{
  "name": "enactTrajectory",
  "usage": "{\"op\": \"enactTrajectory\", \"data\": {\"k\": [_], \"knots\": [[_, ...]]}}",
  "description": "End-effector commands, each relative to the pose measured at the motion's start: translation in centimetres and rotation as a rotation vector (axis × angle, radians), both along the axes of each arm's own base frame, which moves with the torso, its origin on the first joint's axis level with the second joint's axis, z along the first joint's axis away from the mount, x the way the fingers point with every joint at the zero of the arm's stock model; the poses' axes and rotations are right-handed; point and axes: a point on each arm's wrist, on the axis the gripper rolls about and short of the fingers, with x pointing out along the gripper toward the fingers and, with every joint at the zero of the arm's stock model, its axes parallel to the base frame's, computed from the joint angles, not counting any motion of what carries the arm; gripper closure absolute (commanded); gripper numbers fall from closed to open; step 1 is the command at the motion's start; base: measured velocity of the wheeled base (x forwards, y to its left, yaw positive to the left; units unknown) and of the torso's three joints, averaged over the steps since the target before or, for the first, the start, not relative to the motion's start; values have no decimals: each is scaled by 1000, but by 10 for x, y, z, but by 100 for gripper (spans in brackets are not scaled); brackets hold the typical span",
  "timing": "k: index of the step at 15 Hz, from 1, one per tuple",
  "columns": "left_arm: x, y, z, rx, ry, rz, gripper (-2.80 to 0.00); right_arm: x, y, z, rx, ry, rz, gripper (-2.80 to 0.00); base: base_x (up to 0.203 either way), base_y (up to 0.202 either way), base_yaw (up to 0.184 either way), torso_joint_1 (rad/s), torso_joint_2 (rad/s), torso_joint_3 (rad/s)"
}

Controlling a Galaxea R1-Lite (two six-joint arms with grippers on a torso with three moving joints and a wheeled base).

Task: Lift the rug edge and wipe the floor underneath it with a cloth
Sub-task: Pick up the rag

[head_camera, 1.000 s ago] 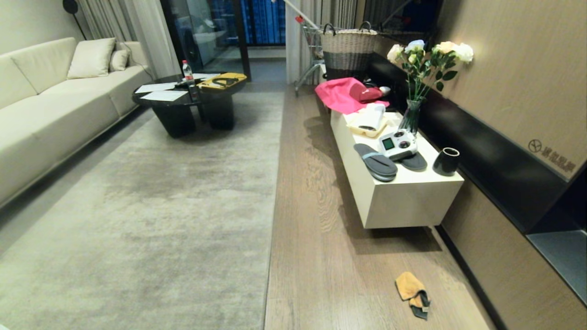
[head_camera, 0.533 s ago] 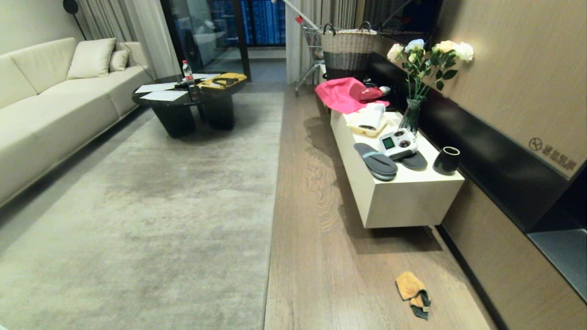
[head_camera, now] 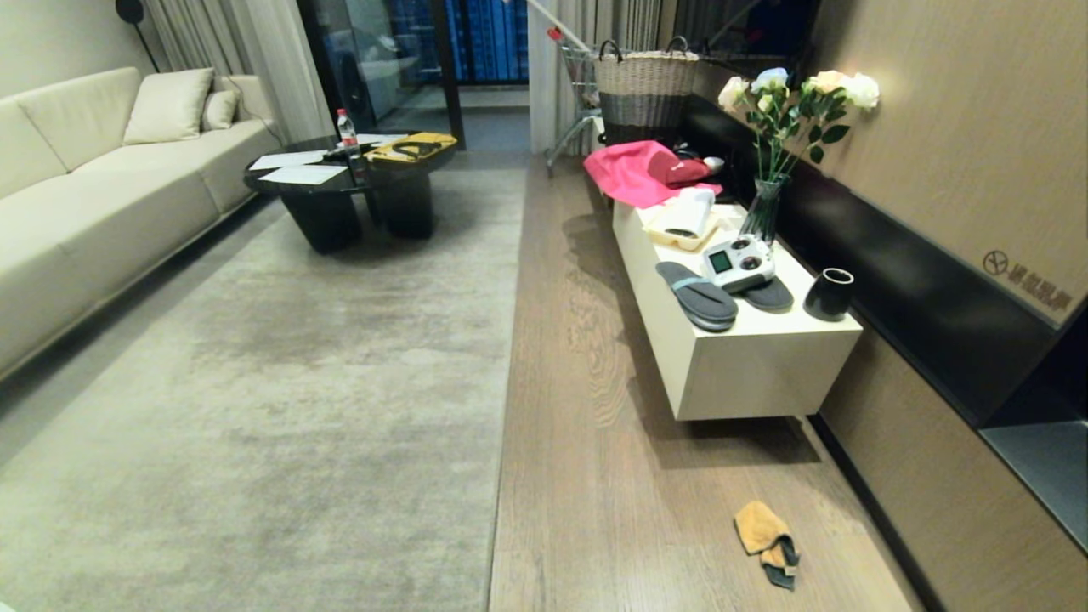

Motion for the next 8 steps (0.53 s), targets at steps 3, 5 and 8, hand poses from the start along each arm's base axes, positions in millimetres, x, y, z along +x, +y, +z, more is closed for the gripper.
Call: {"op": "enactTrajectory", "data": {"k": [3, 5, 8], "knots": [[0, 0, 0, 0, -1, 0, 0, 0, 0, 0, 0, -1, 0, 0, 0, 0, 0, 1, 7, 10], [0, 0, 0, 0, -1, 0, 0, 0, 0, 0, 0, -1, 0, 0, 0, 0, 0, 0, 0, 0], [0, 0, 0, 0, -1, 0, 0, 0, 0, 0, 2, -1, 0, 0, 0, 0, 0, 0, 0, 0]]}}
